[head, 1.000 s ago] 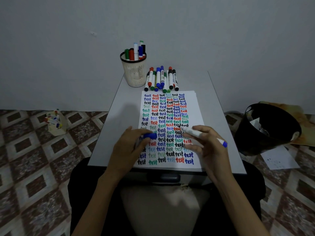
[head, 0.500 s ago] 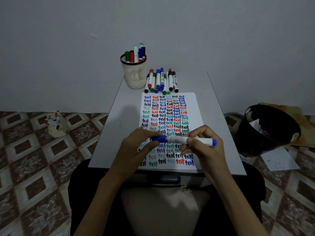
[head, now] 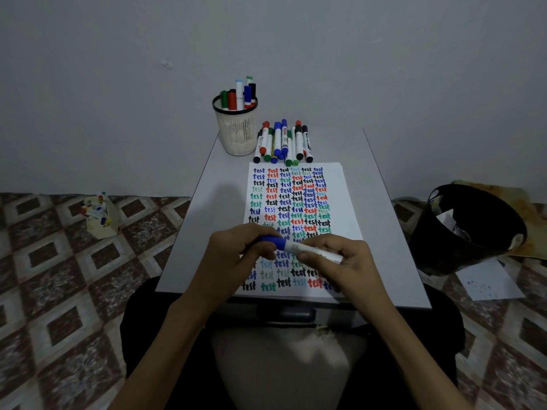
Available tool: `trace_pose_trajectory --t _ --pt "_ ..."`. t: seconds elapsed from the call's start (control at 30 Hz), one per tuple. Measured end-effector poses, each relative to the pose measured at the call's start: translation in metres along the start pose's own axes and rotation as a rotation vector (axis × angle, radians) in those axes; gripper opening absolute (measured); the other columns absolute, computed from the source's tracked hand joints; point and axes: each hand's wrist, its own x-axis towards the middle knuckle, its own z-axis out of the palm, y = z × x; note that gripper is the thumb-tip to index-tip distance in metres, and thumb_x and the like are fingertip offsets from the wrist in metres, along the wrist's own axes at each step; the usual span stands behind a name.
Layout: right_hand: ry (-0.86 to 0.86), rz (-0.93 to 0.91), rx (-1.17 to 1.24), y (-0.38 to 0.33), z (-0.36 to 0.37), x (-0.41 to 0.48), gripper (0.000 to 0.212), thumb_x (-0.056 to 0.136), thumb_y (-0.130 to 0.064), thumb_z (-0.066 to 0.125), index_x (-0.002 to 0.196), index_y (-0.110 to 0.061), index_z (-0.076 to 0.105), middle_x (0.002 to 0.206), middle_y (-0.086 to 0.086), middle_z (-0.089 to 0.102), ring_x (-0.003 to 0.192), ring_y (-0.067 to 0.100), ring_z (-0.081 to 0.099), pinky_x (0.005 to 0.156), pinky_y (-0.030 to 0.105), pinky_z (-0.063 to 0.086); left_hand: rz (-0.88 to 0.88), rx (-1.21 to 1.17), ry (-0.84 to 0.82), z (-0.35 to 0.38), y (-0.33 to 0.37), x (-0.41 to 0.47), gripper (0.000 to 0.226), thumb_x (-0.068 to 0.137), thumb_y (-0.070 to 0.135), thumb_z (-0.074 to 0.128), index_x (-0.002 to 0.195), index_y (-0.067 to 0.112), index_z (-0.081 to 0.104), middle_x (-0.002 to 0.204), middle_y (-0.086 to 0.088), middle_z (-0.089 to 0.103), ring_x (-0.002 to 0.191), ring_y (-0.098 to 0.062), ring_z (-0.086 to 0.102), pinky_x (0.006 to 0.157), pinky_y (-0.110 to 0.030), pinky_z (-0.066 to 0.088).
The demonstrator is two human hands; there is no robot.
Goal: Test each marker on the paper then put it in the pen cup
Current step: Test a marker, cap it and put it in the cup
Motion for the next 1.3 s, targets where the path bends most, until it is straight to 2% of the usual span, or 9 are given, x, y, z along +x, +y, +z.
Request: trace_pose_trajectory --t 0.17,0.43,0.57,0.67,0.77,0.9,1.0,1.1,1.3 --pt "-0.026 0.036 0.006 0.007 0.000 0.002 0.011 0.076 -0.026 0.073 0.084 -0.019 0.075 0.068 0.003 0.068 0.056 0.027 0.057 0.052 0.038 0.047 0.073 0.049 -0.081 -0.006 -0.006 0.004 0.020 0.087 0.019 0.061 0.100 0.006 0.069 0.080 0.003 0.070 0.072 0.000 0.064 0.069 -0.007 0.046" --pt "-0.200 -0.260 -0.719 -0.010 0.004 0.056 0.022 0.080 -0.039 0.073 0.101 -0.033 0.072 0.079 -0.013 0.059 0.070 0.005 0.052 0.057 0.029 0.043 0.023 0.044 0.001 -0.022 -0.031 0.017 0.026 0.090 0.029 0.055 0.108 0.014 0.065 0.100 0.005 0.067 0.093 -0.002 0.061 0.078 -0.019 0.051" --pt "-0.268 -0.255 -0.998 -0.020 0.015 0.102 0.024 0.085 -0.036 0.068 0.108 -0.034 0.070 0.081 -0.011 0.064 0.065 0.004 0.052 0.053 0.020 0.038 -0.301 0.071 0.024 -0.017 -0.056 0.001 0.060 0.084 0.061 0.046 0.135 0.030 0.042 0.126 0.019 0.053 0.116 0.006 0.047 0.098 -0.020 0.041" --pt "-0.158 -0.157 -0.868 -0.026 0.017 0.149 0.031 0.083 -0.033 0.073 0.112 -0.026 0.069 0.075 -0.009 0.064 0.055 0.003 0.051 0.051 0.018 0.042 -0.404 0.282 -0.117 -0.008 -0.073 -0.012 0.089 0.077 0.082 0.026 0.147 0.027 0.024 0.150 0.008 0.031 0.135 0.000 0.022 0.115 -0.033 0.017" --pt "0.026 -0.171 -0.599 -0.041 0.020 0.198 0.029 0.080 -0.029 0.077 0.106 -0.018 0.072 0.072 -0.010 0.064 0.060 0.004 0.060 0.060 0.028 0.053 -0.349 0.458 -0.227 -0.004 -0.074 -0.009 0.082 0.082 0.076 0.024 0.149 0.031 0.014 0.155 0.008 0.018 0.140 0.000 0.004 0.118 -0.033 -0.001" --pt "0.290 -0.275 -0.332 -0.059 0.036 0.254 0.023 0.079 -0.033 0.075 0.094 -0.017 0.066 0.076 -0.001 0.071 0.066 0.011 0.069 0.064 0.038 0.059 -0.330 0.538 -0.252 -0.004 -0.075 -0.010 0.076 0.082 0.076 0.020 0.146 0.037 0.022 0.156 0.011 0.015 0.142 -0.002 0.002 0.117 -0.034 -0.005" --pt "0.419 -0.331 -0.329 -0.065 0.052 0.283 0.026 0.084 -0.034 0.070 0.098 -0.015 0.060 0.083 -0.003 0.071 0.069 0.009 0.066 0.056 0.024 0.050 -0.334 0.528 -0.240 -0.003 -0.076 -0.010 0.079 0.080 0.080 0.014 0.145 0.037 0.027 0.155 0.010 0.018 0.142 -0.004 0.006 0.118 -0.034 -0.004" --pt "0.390 -0.265 -0.558 -0.054 0.063 0.302 0.028 0.087 -0.038 0.066 0.102 -0.016 0.060 0.086 -0.006 0.069 0.074 0.009 0.059 0.053 0.017 0.034 -0.334 0.551 -0.236 -0.003 -0.076 -0.009 0.078 0.081 0.079 0.014 0.145 0.036 0.027 0.155 0.011 0.017 0.142 -0.005 0.006 0.118 -0.034 -0.005" --pt "0.226 -0.145 -0.657 -0.030 0.064 0.306 0.040 0.077 -0.043 0.076 0.106 -0.017 0.066 0.090 -0.004 0.066 0.079 0.010 0.057 0.062 0.024 0.039 -0.340 0.538 -0.233 -0.003 -0.076 -0.009 0.082 0.078 0.081 0.010 0.145 0.037 0.025 0.155 0.012 0.016 0.141 -0.002 0.003 0.118 -0.034 -0.005"
